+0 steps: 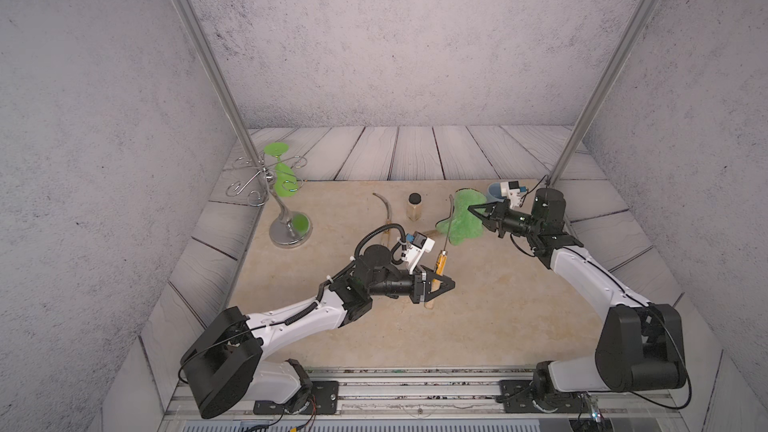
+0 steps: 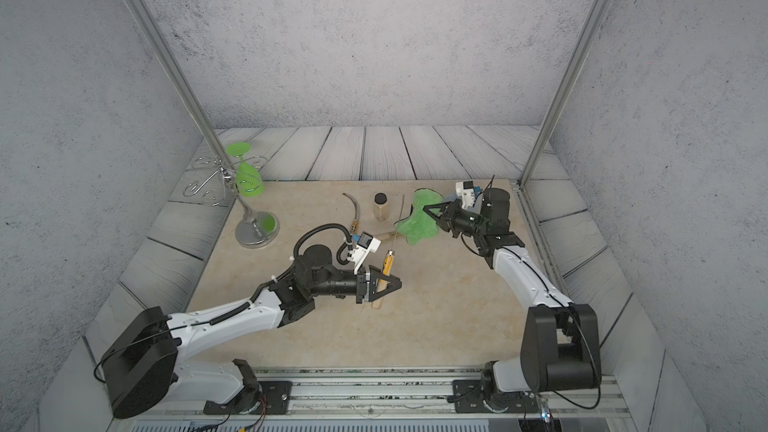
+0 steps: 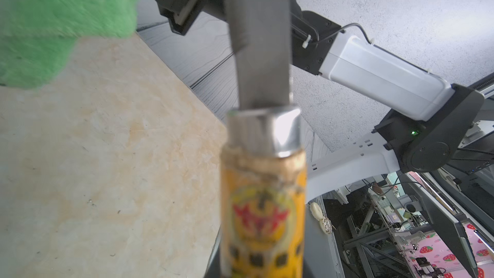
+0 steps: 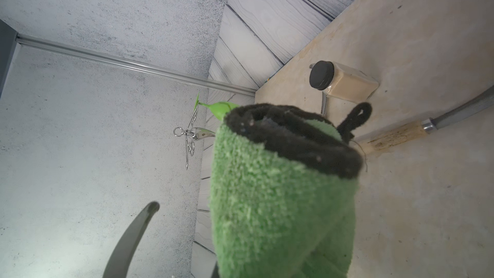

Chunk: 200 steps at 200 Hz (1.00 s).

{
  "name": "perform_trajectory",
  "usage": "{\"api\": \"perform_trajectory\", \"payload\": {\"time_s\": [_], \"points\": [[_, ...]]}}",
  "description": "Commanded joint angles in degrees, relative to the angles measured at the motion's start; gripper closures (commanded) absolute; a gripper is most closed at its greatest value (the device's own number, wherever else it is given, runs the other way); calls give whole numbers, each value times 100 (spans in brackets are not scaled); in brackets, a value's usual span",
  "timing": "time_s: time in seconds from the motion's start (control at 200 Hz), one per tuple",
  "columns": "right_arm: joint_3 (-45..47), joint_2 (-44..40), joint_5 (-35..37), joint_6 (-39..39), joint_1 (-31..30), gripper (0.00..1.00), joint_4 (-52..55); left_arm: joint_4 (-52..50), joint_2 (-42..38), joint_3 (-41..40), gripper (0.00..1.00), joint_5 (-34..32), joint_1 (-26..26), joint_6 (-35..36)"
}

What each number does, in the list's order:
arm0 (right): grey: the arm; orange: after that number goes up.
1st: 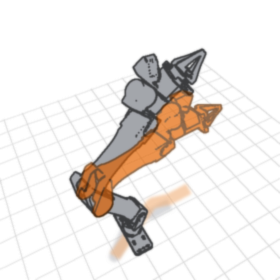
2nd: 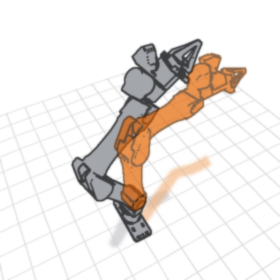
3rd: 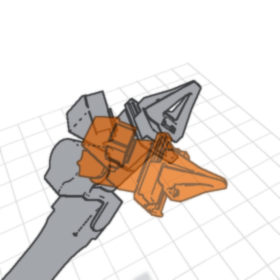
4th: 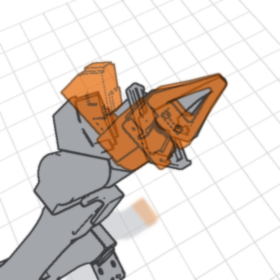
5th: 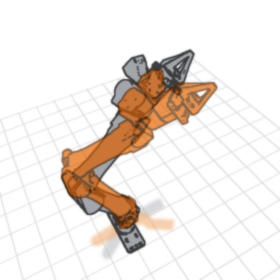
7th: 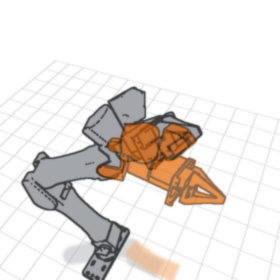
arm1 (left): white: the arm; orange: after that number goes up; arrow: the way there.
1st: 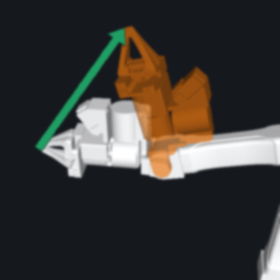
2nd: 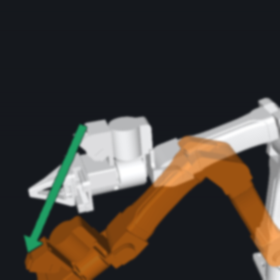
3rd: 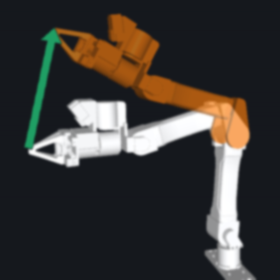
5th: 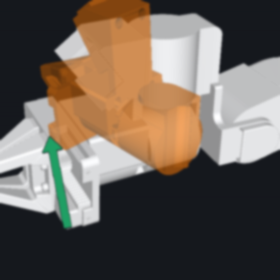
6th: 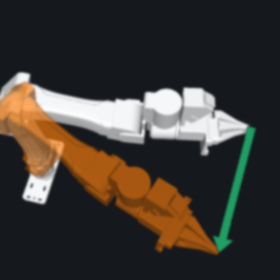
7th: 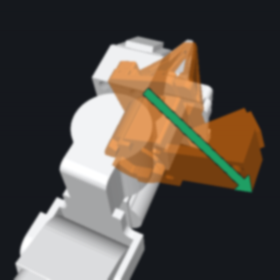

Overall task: Wipe small sickles with rags
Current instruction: Wipe the small sickle.

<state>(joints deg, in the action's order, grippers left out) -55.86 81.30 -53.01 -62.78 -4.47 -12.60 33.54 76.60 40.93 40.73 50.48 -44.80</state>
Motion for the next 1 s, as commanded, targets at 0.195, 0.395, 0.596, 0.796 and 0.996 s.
{"api": "perform_trajectory", "payload": {"time_s": [0.195,0.395,0.596,0.796,0.996], "points": [[-403,80,-273,-336,-20,94,-553,805,631,-120,100,-79,337,-155],[-417,158,-350,-500,-79,94,-769,1005,963,18,100,-102,496,-217],[-224,78,-447,-788,-122,94,-1159,1108,1181,208,100,-78,518,-206],[233,-79,-456,-1440,-173,94,-1997,991,1334,502,100,-127,514,6],[501,-243,-416,-2009,-242,94,-2684,1232,1547,735,100,-171,468,6]]}}
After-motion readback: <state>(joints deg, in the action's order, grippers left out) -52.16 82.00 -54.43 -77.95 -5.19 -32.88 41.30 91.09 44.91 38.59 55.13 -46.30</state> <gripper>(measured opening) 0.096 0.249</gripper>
